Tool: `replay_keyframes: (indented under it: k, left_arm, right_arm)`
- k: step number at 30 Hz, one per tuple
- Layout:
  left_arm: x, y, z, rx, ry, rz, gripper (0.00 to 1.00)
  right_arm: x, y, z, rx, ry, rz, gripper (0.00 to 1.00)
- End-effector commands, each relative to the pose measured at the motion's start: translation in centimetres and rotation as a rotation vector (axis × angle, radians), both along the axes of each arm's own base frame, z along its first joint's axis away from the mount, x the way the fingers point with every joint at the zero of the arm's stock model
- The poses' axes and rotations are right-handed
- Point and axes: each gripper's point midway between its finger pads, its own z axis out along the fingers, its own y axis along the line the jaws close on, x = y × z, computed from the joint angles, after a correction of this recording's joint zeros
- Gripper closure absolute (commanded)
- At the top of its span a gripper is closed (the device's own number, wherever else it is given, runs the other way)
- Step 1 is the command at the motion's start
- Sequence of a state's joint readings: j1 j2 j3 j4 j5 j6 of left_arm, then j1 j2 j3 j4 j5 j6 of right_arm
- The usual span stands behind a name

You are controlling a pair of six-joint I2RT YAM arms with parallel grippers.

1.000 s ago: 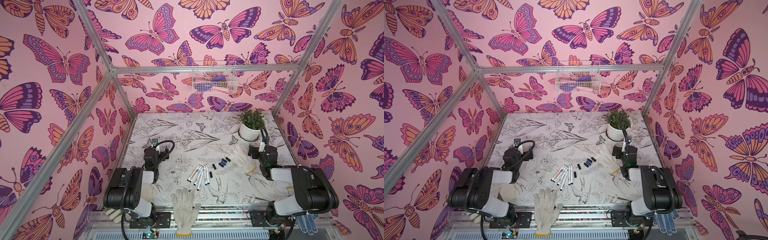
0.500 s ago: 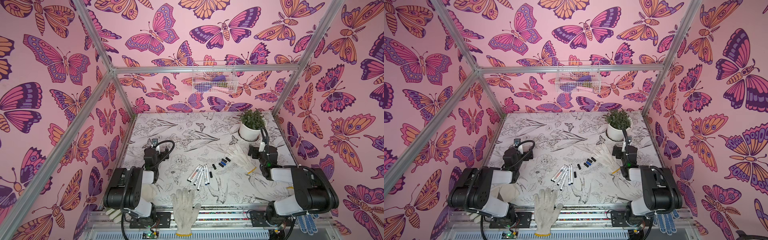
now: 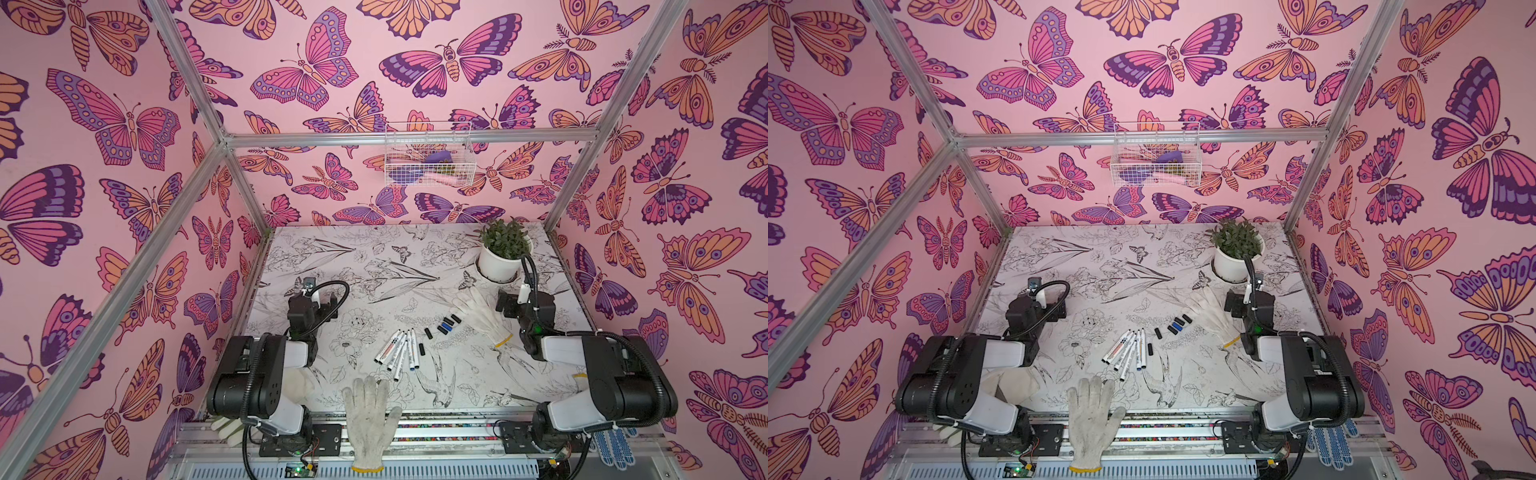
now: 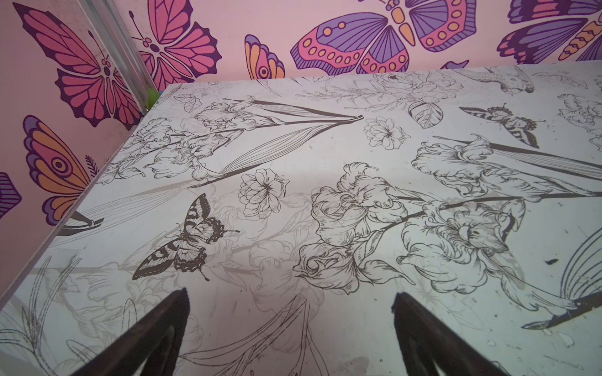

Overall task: Insert pens into pen caps
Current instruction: Pick up a pen from the center of the table.

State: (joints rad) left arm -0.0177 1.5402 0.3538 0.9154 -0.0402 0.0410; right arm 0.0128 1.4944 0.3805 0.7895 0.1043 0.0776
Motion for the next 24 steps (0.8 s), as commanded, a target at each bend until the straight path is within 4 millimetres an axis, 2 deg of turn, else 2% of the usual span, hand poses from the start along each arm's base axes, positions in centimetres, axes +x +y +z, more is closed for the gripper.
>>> replay_keyframes:
  k: [1,14,19,22,24]
  left_arm:
    - [0.3,0.0,0.2,-0.006,-0.009,-0.008,0.01]
    - [0.3,0.0,0.2,-0.006,-0.009,-0.008,0.01]
    - [0.4,0.9,0.1,-0.019,-0.005,0.035,0.01]
    - [0.4,0.9,0.2,-0.02,-0.003,0.034,0.01]
    - [0.4,1.0,1.0,0.014,-0.013,0.061,0.01]
  right_arm:
    - [0.7,-0.5,0.8,-0.016,-0.031,-0.014,0.01]
    - [0.6,-0.7,0.8,-0.01,-0.024,-0.037,0.01]
    - [0.8,-0.7,0.7,-0.017,-0.018,-0.041,0.01]
    - [0.9,0.0,0.8,-0.026,-0.013,-0.009,0.02]
    - [0.9,0.2,0.9,-0.032,-0.015,-0.001,0.24]
